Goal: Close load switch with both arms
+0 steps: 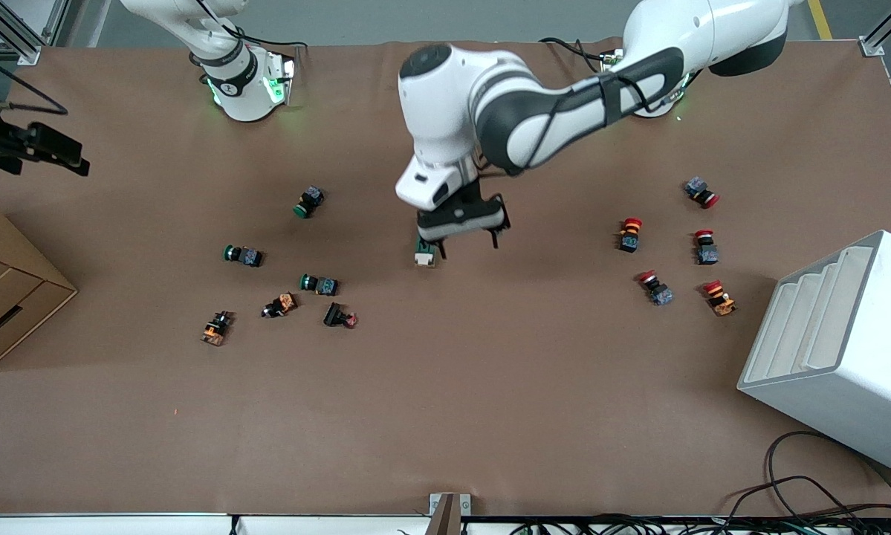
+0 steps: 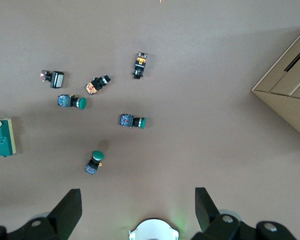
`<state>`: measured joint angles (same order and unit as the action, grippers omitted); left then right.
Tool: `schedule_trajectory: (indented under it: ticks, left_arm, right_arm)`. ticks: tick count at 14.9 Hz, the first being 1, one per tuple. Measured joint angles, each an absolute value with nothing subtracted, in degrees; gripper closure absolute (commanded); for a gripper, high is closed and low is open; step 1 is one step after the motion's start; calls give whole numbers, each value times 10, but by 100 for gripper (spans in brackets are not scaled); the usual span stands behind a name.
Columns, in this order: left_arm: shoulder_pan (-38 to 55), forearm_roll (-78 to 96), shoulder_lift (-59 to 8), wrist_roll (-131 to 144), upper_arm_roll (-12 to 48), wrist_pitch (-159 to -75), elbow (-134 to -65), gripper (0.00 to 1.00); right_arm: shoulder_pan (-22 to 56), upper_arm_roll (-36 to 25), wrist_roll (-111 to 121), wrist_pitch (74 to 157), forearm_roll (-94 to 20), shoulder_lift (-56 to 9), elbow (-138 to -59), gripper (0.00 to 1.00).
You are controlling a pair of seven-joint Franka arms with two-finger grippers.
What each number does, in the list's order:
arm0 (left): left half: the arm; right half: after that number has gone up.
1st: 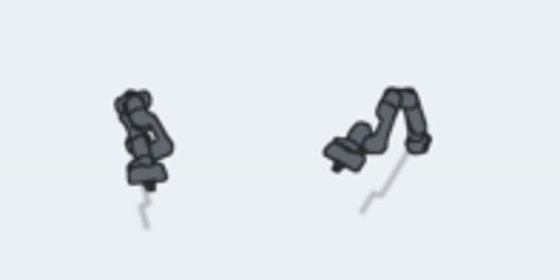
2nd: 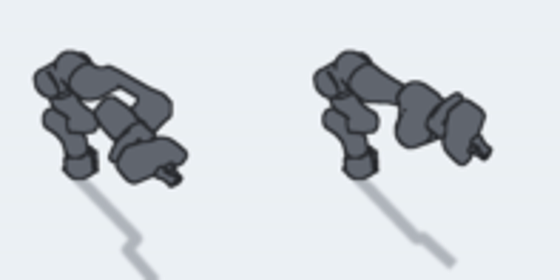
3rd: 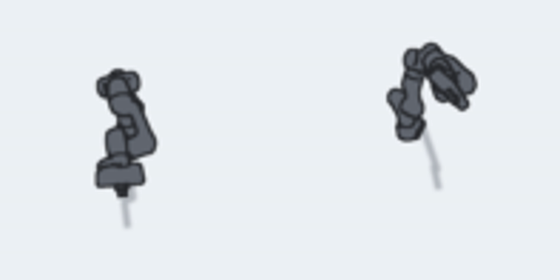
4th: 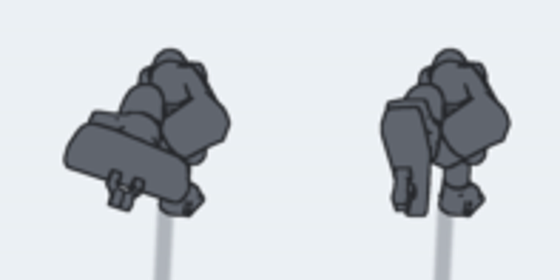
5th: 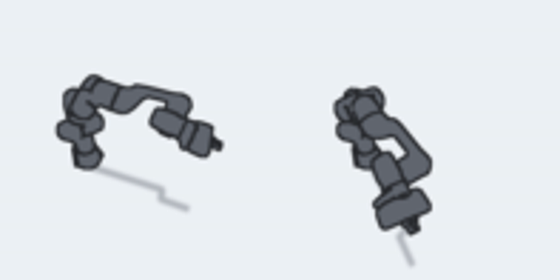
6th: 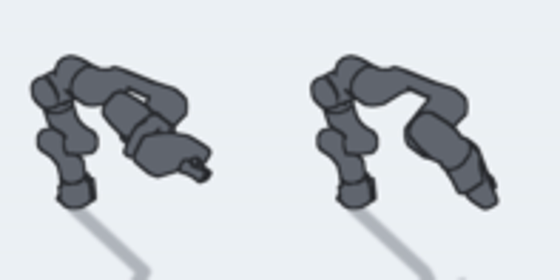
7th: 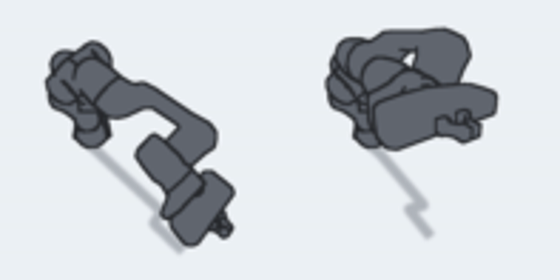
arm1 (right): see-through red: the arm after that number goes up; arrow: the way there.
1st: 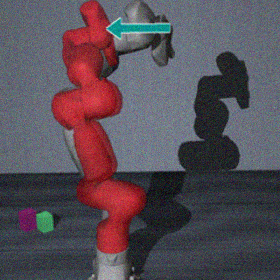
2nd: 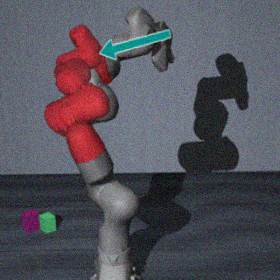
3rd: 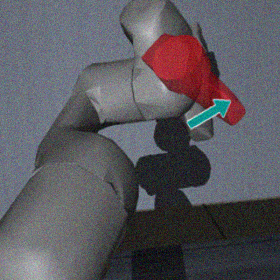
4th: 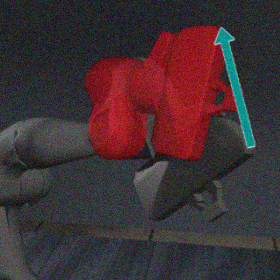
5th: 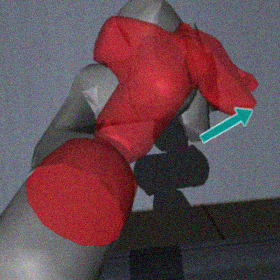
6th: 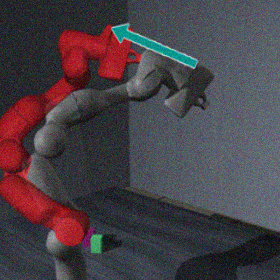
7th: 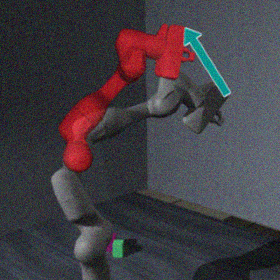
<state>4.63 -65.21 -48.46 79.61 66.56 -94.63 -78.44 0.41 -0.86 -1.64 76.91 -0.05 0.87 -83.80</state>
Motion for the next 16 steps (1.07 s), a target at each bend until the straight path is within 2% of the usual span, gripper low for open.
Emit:
schedule_trajectory:
  ticks: [2, 6, 8, 10, 12, 14, 16]
  left_arm:
    - [62, -562, -444, 733, 597, -948, -760, 1]
    - [116, -294, -275, 535, 359, -967, -745, 1]
    - [124, -210, -204, 438, 276, -963, -747, 0]
    - [103, -151, -147, 358, 229, -951, -761, 0]
    - [39, -111, -102, 288, 223, -928, -783, 0]
    - [-8, -89, -76, 237, 217, -891, -795, 0]
    - [-7, -73, -60, 220, 183, -866, -801, 0]
  right_arm:
    - [4, -9, -16, 770, 0, 17, -839, 0]
    - [3, -13, -17, 770, 0, 23, -842, 0]
    - [2, -13, -17, 770, 0, 24, -847, 0]
    - [1, -13, -17, 770, -1, 24, -849, 0]
    - [1, -12, -17, 771, -1, 25, -849, 0]
    - [1, -12, -15, 776, -1, 25, -850, 0]
    - [1, -12, -4, 779, -1, 25, -850, 0]
